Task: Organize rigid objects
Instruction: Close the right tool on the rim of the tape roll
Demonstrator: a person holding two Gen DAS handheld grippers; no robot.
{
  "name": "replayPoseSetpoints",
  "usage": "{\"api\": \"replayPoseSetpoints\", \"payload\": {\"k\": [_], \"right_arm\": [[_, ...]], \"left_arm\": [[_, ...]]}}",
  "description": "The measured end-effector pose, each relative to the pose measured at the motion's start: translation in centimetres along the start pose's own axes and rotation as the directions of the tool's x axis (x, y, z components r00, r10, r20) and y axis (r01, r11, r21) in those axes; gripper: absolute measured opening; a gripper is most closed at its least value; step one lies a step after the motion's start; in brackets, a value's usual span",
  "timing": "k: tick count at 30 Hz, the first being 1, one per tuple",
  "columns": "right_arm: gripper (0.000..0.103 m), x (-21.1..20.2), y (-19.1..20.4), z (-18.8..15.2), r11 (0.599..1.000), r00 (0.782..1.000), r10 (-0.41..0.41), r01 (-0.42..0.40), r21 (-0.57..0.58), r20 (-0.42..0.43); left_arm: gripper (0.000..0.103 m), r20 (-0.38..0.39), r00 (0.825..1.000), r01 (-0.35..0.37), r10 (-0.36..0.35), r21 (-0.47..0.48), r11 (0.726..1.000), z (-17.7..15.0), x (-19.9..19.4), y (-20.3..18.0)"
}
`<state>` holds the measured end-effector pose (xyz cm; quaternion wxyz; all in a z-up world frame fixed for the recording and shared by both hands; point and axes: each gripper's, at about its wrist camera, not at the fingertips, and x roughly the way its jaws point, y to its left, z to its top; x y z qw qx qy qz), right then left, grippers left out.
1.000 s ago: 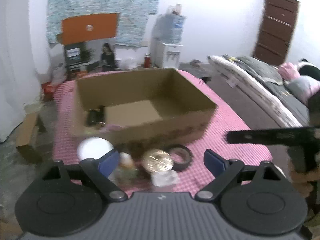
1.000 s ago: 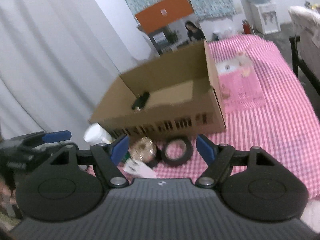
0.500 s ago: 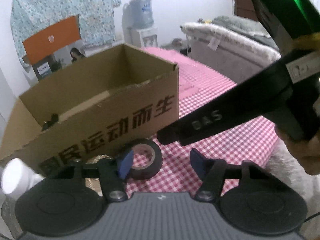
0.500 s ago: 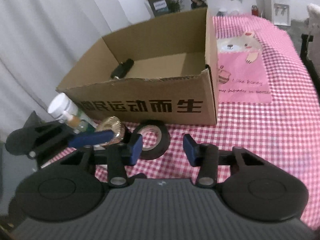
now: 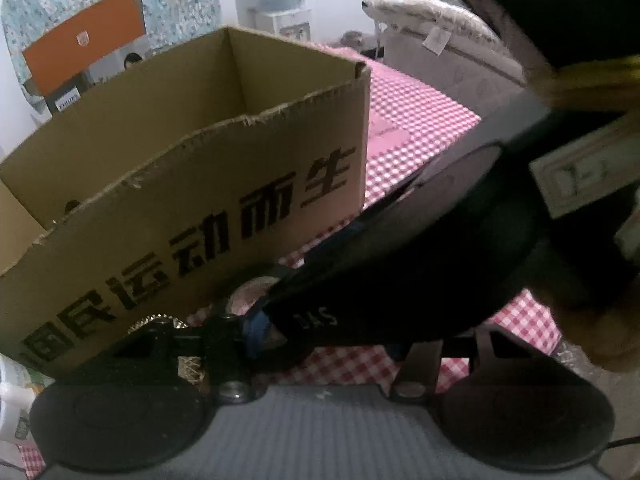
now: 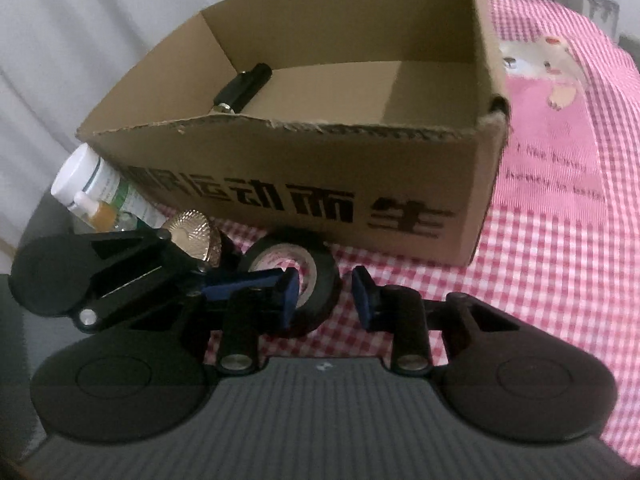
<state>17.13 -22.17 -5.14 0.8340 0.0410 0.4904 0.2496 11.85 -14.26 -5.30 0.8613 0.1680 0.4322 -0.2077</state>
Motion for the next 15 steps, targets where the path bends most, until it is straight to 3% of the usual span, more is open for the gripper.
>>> {"api": "replayPoseSetpoints", "payload": {"k": [5,15], "right_arm": [[0.027,-0.1,-0.1,-0.3,1.0,1.0,-0.008,0.008,-0.021,0.001],[0.027,-3.3,-2.0,-4.0,0.997,0.997,-0.062,0.06,0.048,0.035]], "left_arm": [[0.057,-0.023,0.999,0.039,-0.039,-0.024,0.999,0.3,0.4,-0.1],[0.057,-0.036,0.992,0.124,-0.122,0.047,0.991,0.0,-0.1,-3.8]]}}
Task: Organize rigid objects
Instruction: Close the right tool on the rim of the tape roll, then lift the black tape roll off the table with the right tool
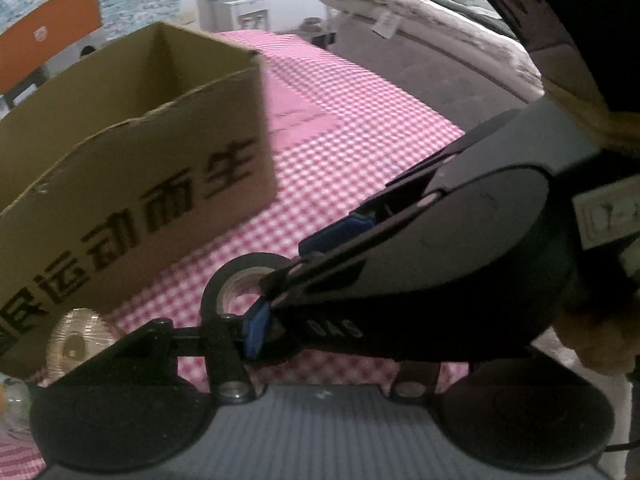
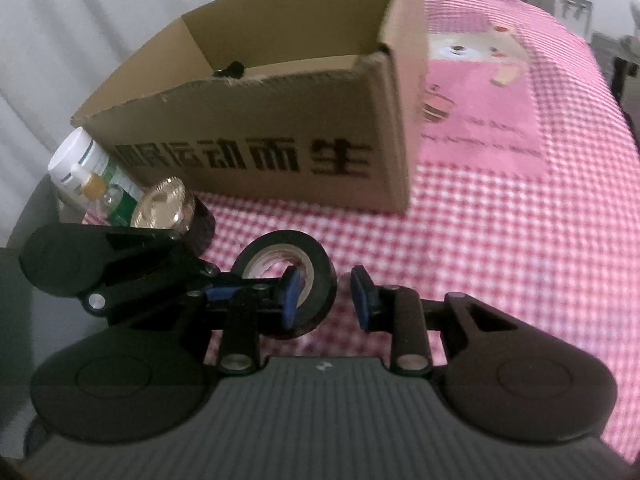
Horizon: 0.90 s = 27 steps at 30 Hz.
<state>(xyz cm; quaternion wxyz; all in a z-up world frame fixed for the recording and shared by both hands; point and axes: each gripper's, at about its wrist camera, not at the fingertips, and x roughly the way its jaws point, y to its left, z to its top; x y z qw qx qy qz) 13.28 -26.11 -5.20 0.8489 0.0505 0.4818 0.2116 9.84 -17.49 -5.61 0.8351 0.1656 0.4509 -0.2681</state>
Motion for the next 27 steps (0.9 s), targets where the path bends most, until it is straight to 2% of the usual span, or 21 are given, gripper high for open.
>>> {"api": "replayPoseSetpoints", "payload": {"k": [8,14,21,24,27], "right_arm": [[0.027,-2.7,-0.8,-3.5,0.997,0.999,-0.037,0.035,0.066,0.028],[0.027,-3.7,-1.0,-5.0,0.995,0.998,-0.049,0.044,0.093,0.05],[0.029,-3.9,-0.4,-3.9,0.996,0.997,-0.038,0.033,0.085,0.067],[0.029,-4.0,-0.2,-3.2,0.997,0.996,-0.035,0.03,0.077,0.077],[0.029,-3.9,-0.1,-3.2,0.996,0.995,-0.051,0.045,0.074,0.08]], "left_arm": [[0.058,0.027,0.998,0.046,-0.048,0.065,0.997,-0.9,-1.1,-3.4],[0.061,0.074,0.997,0.014,-0.021,0.099,0.995,-2.2,-2.5,-3.8],[0.061,0.122,0.991,-0.059,0.054,0.043,0.997,-3.3,-4.1,-1.7],[0.062,0.117,0.992,-0.049,0.045,0.028,0.998,-3.4,-4.0,-1.0],[0.069,0.099,0.995,-0.025,0.02,0.045,0.999,-3.3,-3.5,-1.1]]}}
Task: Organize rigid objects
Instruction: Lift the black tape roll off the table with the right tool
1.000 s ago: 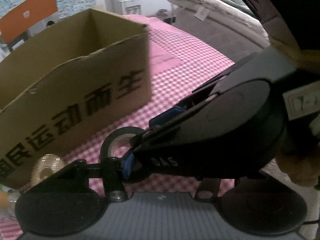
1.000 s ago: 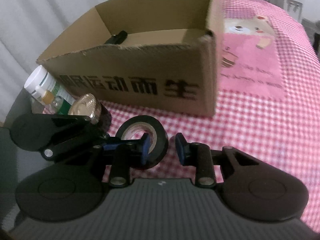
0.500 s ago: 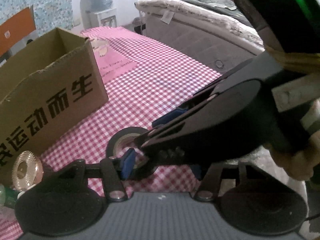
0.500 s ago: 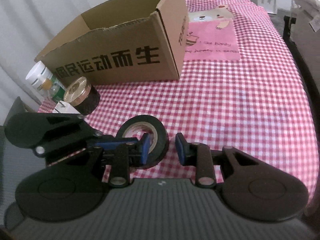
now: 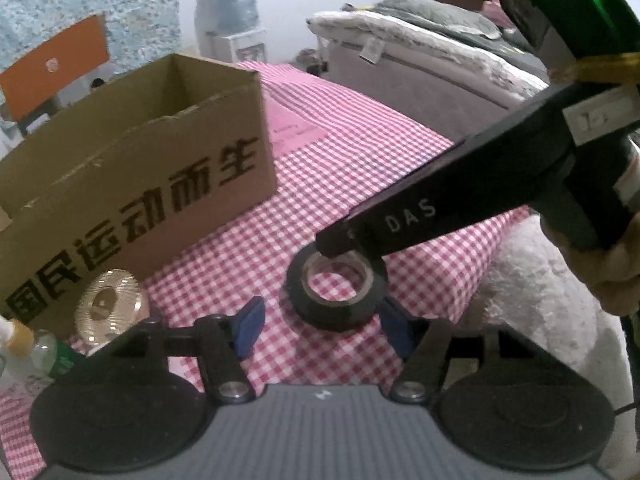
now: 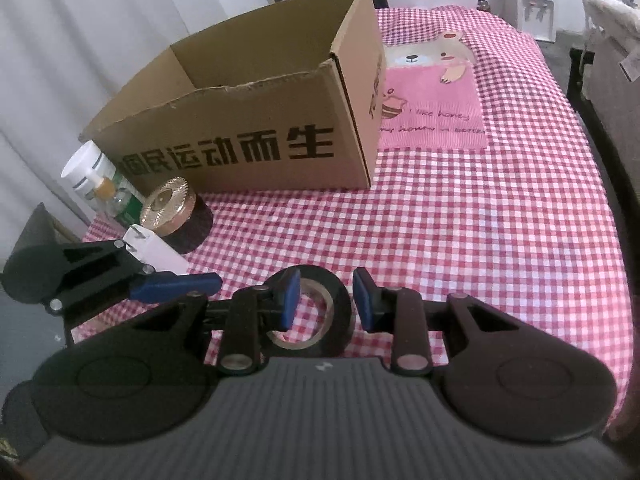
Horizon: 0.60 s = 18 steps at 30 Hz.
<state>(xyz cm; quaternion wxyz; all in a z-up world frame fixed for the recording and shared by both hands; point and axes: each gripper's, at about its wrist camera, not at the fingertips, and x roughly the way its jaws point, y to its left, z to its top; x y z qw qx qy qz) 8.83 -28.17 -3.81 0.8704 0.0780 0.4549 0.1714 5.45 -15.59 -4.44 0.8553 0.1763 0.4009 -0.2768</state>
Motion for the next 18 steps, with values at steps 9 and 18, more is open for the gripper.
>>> {"api": "replayPoseSetpoints", "payload": {"k": [9,18], "right_arm": [[0.029,0.3,-0.7,-1.7,0.999,1.0,-0.001,0.002,0.052,-0.025],[0.026,0.4,-0.9,-2.1,0.997,0.999,0.036,-0.036,0.069,-0.01]], "left_arm": [[0.074,-0.03,0.999,0.015,-0.014,0.032,0.999,0.5,2.5,-1.0],[0.069,-0.022,1.0,-0.011,0.011,-0.01,1.0,0.6,2.7,-0.5]]}}
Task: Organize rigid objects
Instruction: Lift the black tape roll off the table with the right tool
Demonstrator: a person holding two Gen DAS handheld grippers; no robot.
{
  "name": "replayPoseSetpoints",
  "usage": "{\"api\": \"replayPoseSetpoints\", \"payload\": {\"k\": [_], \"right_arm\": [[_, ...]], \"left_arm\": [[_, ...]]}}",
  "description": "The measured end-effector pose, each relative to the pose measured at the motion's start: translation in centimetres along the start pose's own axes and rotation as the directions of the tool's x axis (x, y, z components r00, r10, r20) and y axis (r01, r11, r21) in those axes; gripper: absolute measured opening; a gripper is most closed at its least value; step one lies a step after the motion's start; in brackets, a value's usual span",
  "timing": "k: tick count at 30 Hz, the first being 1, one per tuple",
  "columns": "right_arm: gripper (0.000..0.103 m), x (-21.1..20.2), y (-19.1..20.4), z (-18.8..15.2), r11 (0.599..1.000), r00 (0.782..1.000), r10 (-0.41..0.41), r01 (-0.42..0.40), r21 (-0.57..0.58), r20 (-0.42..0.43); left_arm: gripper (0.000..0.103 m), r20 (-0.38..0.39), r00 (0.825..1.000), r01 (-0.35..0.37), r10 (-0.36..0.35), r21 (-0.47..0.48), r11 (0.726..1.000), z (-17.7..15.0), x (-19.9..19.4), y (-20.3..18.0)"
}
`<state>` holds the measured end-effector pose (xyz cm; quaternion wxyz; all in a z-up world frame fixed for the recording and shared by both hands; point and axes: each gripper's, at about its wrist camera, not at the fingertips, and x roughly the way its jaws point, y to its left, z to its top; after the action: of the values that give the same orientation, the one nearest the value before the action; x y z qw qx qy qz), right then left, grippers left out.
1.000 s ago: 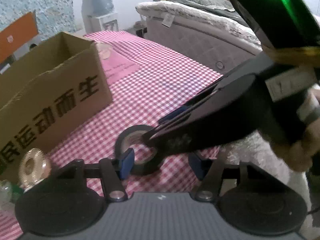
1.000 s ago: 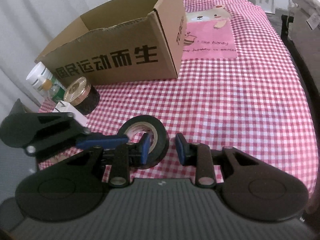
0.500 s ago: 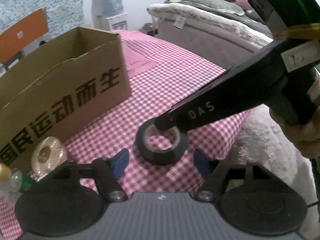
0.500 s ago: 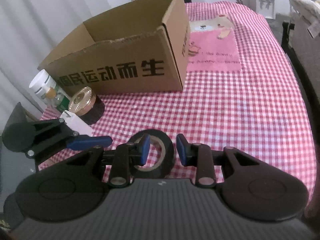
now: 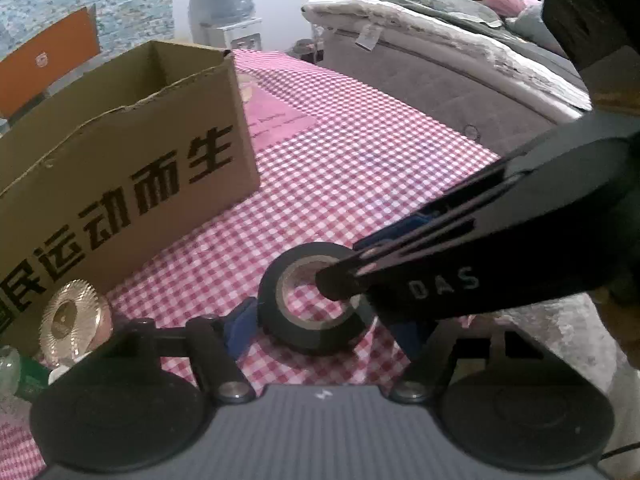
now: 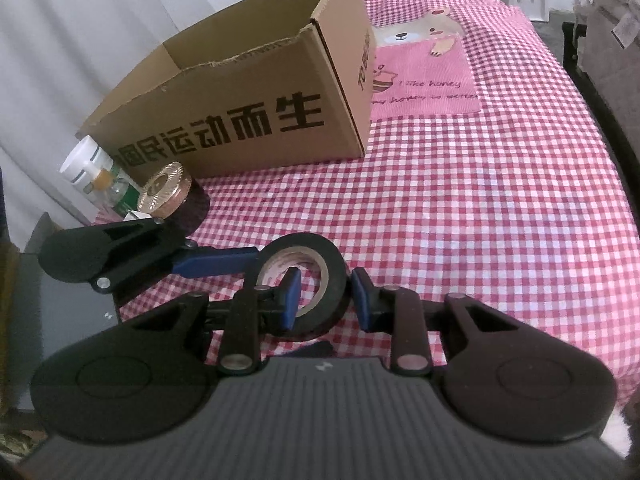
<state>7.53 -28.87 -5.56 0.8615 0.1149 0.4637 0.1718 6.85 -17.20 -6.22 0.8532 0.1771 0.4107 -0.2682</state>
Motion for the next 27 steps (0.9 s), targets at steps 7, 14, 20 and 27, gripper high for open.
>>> {"api": "replayPoseSetpoints", "payload": {"k": [7,14,20,27], "right_arm": [[0.026,0.06,0.5,-0.37,1.0,1.0,0.03,-0.03,0.001,-0.004],[0.026,0.14,0.53,-0.41,1.0,1.0,0.029,-0.029,0.004,-0.002],[0.026,0.15,0.46,-0.51,0.999,1.0,0.03,-0.03,0.017,0.0],[0.027,0.26,0.73,-0.4,1.0,1.0,0.027,-0.027,0.014,0.001]], "left_arm": [[0.069,-0.012,1.0,-0.013,0.013,-0.008,1.0,-0.33,-0.46,0.31],[0.067,-0.002,1.0,-0.027,0.027,-0.026,0.999,0.02,0.0,0.43],[0.067,0.002,0.999,-0.034,0.034,-0.028,0.999,-0.16,-0.09,0.37],[0.067,0.014,0.999,-0.041,0.042,-0.03,0.999,-0.12,-0.4,0.42]]}}
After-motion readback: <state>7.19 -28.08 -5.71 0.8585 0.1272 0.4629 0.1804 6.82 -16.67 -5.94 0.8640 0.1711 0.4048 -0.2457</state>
